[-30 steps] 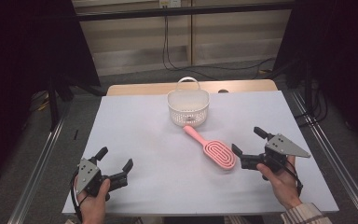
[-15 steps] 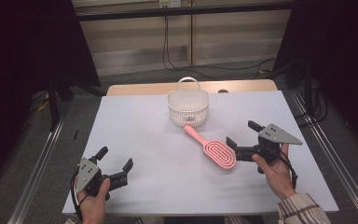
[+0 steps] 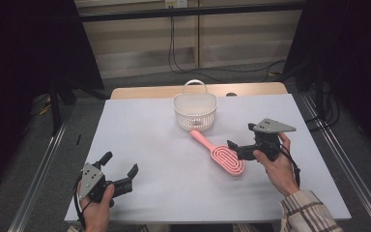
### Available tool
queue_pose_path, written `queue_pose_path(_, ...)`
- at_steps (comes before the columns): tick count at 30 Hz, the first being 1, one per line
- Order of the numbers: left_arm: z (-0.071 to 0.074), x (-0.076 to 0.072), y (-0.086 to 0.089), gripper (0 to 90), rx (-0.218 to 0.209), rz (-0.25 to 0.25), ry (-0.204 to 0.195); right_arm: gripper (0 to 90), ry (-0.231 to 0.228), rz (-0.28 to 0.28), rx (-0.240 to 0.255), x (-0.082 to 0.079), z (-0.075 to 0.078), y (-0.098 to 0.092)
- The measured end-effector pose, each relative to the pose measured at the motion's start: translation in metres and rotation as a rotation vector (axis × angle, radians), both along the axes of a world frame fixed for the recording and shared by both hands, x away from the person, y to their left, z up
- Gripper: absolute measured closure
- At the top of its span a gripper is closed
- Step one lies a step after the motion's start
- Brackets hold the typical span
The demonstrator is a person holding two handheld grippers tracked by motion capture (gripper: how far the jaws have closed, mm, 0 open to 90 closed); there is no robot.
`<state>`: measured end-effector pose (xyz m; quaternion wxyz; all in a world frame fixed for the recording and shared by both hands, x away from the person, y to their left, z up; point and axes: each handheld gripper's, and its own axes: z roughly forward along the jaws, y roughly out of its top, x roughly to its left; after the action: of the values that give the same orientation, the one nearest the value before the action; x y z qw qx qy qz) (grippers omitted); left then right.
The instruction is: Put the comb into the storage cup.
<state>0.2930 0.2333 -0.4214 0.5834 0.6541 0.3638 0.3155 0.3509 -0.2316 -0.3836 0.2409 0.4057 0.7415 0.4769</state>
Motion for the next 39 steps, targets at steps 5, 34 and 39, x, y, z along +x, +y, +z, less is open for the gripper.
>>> queue_pose_path(5, 0.000, 0.000, -0.001, 2.6, -0.004, -0.007, -0.002, 1.3, 0.065, 0.041, -0.072, 0.010, 0.009, 0.007)
queue_pose_path(34, 0.000, 0.001, -0.001, 2.6, 0.002, -0.012, 0.001, 4.0, 0.474, 0.219, -0.244, 0.051, 0.006, 0.039)
queue_pose_path(39, 0.000, 0.001, 0.000, 2.6, -0.001, -0.008, -0.003, 5.1, 0.585, 0.251, -0.286, 0.057, -0.002, 0.047)
